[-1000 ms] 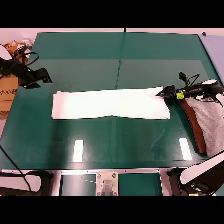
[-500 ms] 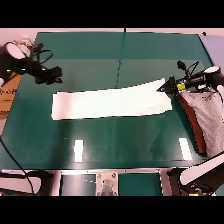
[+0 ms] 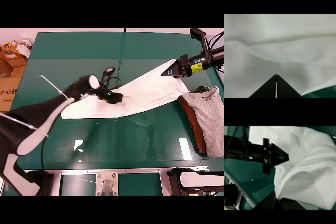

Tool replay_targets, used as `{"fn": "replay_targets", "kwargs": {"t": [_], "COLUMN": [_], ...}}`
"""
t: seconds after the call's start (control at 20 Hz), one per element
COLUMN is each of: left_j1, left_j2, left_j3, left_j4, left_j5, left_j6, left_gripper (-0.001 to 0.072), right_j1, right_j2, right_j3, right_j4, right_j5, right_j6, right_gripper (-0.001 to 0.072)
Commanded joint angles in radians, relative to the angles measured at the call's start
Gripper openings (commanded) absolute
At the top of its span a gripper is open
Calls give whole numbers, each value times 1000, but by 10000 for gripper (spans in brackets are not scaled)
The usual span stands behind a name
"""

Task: Fold the shirts.

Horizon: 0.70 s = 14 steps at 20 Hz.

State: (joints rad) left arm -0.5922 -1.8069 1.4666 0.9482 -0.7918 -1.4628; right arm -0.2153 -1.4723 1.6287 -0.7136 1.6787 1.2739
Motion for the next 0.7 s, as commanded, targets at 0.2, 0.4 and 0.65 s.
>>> {"fn": "replay_targets", "kwargs": {"t": [0.2,0.4,0.65], "left_j1": [-79,60,302], "left_j2": [-90,-90,-90], "left_j3": [22,186,510], "left_j4": [-94,-2,336], "left_j5": [27,-360,-821], "left_j6": [6,58,-32], "left_gripper": [23,22,22], "right_j1": [31,60,216], "right_j2": [50,51,50], "right_j3": [9,9,9], "right_j4": [-24,-22,-20], "right_j5": [13,12,-122], "right_j6": [58,80,122], "right_gripper": [18,19,18]}}
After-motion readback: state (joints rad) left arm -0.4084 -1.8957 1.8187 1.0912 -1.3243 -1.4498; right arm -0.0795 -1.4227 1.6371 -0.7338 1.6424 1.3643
